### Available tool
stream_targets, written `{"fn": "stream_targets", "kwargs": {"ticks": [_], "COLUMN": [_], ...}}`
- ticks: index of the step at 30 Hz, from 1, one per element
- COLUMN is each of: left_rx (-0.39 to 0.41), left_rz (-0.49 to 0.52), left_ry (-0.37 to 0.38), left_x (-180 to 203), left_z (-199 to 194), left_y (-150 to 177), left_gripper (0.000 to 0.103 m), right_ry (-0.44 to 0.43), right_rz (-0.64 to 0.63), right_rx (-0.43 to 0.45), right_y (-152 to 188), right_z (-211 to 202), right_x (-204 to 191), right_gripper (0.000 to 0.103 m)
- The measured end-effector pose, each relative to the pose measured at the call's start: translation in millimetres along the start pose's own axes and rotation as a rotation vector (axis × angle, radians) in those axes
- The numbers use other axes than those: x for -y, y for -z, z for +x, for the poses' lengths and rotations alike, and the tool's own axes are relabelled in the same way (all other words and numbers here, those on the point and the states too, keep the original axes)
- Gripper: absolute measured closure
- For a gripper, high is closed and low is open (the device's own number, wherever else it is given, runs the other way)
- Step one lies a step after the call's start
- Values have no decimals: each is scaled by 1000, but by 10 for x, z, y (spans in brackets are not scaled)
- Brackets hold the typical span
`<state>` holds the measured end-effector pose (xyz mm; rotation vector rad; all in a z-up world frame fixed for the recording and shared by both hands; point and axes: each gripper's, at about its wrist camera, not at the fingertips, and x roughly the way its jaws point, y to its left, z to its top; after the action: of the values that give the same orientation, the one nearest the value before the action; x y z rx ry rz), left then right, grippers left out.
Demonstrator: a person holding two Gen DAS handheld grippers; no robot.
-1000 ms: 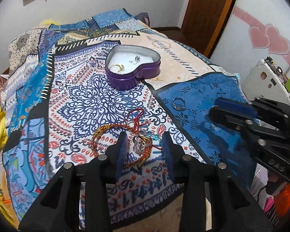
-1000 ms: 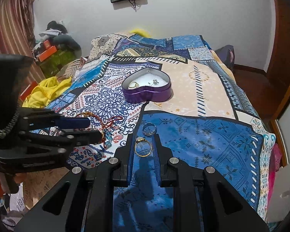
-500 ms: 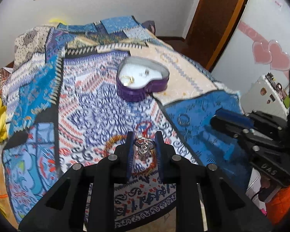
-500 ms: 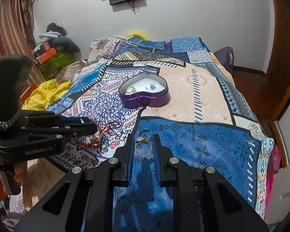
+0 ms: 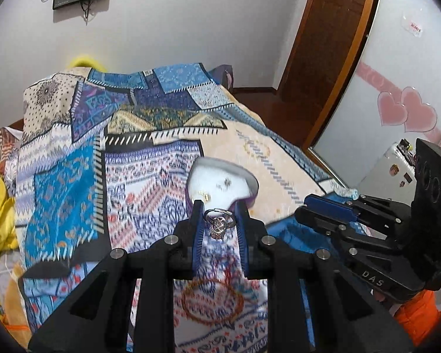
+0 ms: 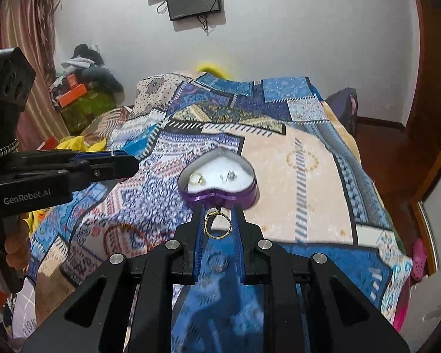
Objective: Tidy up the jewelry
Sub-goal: 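Carry both rings over the heart tin and open both tools to drop them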
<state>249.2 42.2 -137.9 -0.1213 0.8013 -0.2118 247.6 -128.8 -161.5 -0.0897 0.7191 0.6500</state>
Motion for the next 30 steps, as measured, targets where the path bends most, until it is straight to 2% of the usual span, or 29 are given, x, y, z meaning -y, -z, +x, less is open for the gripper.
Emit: {"fn": "stream_targets", "kwargs": {"ticks": [5,10,22,30], "left_rx": [2,-31,-133,-145], "left_rz": [13,-1,-43,-57], "left_ry": [1,23,61,61], "left_x": [-42,-120,-261,-267], "left_z": [154,397,928,1059], "left_y": [-147,-240,-326,-365], "left_gripper": [83,83,83,83], "right_ry": [3,1,-41,-60], "right_rz": [-13,-28,-7,-12], "right_rx": [13,9,-115,-159], "right_y": [-180,-340,-395,-373], "right_z": [127,283,691,795], "right_x": [34,79,253,269], "right_gripper": [87,87,87,86]}}
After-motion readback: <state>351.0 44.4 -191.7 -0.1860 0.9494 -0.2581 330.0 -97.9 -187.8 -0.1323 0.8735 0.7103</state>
